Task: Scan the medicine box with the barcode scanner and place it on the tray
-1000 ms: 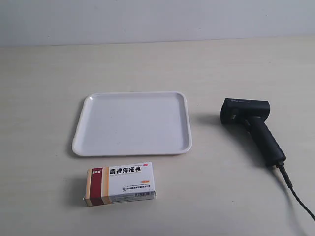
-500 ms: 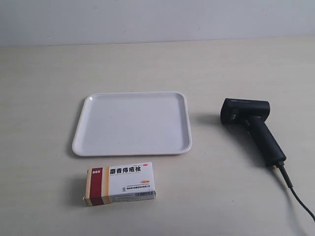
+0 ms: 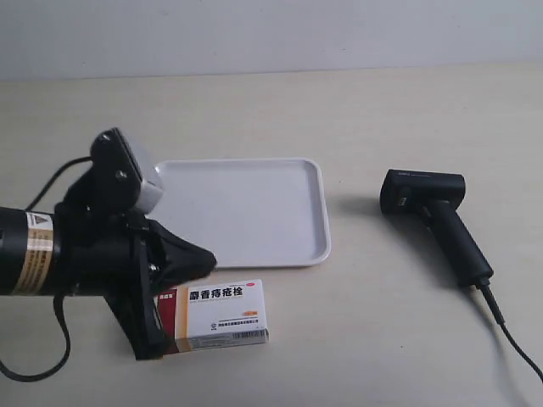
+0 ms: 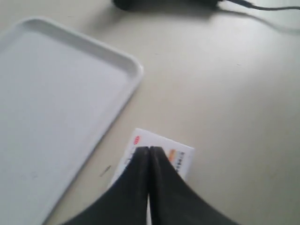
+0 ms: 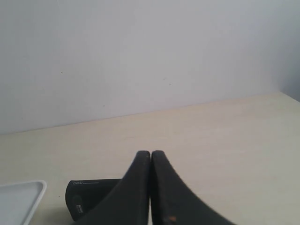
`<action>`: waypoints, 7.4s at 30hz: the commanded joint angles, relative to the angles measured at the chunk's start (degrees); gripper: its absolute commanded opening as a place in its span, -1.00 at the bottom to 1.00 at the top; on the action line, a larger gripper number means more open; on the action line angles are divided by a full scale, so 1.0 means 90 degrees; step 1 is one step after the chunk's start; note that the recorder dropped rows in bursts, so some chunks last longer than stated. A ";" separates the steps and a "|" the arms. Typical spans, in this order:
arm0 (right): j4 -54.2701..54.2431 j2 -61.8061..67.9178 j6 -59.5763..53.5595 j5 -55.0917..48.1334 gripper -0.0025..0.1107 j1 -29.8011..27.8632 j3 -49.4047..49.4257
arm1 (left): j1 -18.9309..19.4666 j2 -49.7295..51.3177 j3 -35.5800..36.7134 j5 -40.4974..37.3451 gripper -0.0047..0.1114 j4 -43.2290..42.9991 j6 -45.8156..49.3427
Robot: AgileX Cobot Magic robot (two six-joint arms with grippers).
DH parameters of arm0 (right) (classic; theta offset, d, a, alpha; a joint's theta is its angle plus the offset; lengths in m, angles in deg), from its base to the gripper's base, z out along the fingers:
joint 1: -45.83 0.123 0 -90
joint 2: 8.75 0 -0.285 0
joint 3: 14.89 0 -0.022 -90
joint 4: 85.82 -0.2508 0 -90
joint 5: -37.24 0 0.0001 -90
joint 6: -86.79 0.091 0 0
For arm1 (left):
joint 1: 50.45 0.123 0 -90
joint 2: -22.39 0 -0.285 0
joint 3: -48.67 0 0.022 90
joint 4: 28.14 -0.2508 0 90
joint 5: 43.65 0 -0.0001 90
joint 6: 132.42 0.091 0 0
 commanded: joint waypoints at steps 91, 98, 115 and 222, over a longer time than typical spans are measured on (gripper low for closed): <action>-0.0483 0.9919 0.0276 0.1047 0.24 0.1618 -0.3398 | 0.0741 0.1185 -0.1466 -0.2236 -0.92 -0.0275 0.3886; -0.0483 1.1323 -0.0610 0.1146 0.69 0.1665 -0.4083 | 0.0741 0.1185 -0.1466 -0.2196 -0.92 -0.0275 0.3886; -0.0483 1.1309 -0.1974 0.0996 -0.74 0.1665 -0.4465 | 0.0741 0.1185 -0.1466 -0.1981 -0.92 -0.0188 0.3714; -0.0167 0.1937 -0.0991 -0.1606 -0.95 0.1715 -0.2465 | 0.1568 -0.6604 0.2508 -0.1262 -0.89 0.7615 0.5979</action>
